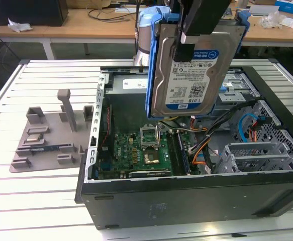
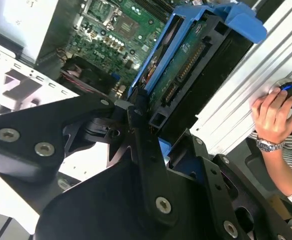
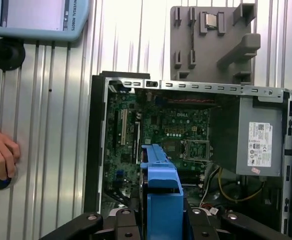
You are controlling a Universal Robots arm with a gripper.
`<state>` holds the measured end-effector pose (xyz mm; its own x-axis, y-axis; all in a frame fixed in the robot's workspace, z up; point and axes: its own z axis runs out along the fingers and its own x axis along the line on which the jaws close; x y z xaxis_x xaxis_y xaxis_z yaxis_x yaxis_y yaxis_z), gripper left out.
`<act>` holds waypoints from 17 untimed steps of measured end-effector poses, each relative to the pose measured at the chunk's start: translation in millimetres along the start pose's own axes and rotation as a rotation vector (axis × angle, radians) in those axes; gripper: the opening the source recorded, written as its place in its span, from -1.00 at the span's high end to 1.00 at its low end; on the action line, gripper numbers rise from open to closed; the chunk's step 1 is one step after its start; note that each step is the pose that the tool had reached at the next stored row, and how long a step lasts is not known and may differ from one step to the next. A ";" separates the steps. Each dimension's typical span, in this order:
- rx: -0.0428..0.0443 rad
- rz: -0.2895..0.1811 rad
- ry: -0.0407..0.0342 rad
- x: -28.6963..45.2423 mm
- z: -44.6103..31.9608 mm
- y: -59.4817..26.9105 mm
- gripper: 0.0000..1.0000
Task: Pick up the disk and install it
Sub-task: 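Pick up the disk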
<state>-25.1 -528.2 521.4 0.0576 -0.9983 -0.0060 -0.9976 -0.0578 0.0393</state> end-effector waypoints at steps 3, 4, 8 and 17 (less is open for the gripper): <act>0.0033 -0.002 -0.0552 10.0 0.0 -2.0 0.26; 0.0037 -0.002 -0.0599 11.7 0.1 -2.5 0.26; 0.0032 -0.002 -0.0603 12.9 1.6 -10.8 0.26; 0.0012 -0.002 -0.0601 14.3 4.6 -35.3 0.26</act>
<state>10.8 -540.3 515.4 0.0574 -0.9962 -0.0661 -0.9975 -0.0600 0.0380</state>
